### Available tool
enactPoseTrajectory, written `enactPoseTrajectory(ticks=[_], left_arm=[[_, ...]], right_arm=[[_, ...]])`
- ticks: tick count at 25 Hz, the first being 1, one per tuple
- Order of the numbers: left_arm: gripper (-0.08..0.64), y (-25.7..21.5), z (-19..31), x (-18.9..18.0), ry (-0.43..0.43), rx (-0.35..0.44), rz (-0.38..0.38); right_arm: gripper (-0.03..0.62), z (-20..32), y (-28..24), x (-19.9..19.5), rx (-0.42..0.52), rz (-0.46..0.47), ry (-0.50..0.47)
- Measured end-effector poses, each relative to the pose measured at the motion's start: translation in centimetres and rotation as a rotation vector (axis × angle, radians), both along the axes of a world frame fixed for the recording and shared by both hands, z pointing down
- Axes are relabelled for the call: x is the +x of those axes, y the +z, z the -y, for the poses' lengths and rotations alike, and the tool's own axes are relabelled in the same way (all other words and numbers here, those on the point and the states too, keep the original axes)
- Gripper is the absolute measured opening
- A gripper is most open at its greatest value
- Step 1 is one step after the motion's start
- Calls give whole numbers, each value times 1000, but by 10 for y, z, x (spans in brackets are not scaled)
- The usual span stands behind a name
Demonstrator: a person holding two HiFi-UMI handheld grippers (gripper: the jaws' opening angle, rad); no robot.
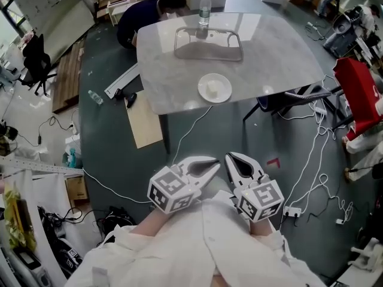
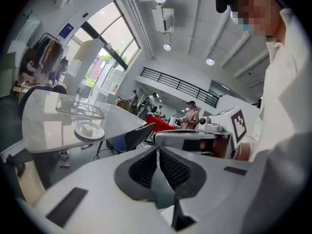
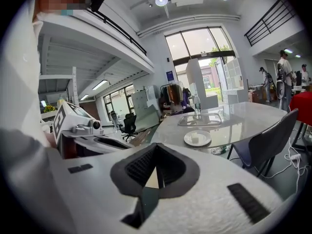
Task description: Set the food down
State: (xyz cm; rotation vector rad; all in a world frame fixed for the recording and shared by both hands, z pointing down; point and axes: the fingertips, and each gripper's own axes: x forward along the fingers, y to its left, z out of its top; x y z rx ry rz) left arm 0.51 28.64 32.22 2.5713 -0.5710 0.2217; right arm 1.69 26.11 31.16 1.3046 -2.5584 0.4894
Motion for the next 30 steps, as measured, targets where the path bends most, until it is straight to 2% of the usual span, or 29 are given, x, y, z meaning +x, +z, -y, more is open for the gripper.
enactPoseTrajectory(ticks=[5,12,30], left_arm=[[29,7,15,-1,-17,-21,4],[29,11,64,-9,-69,-29,13],[29,6,246,19,-174,-36,22]], right_arm=[[3,19,4,5,-12,9,3],[3,65,8,-4,-19,14,-49],[3,240,6,29,-49,17,-143]])
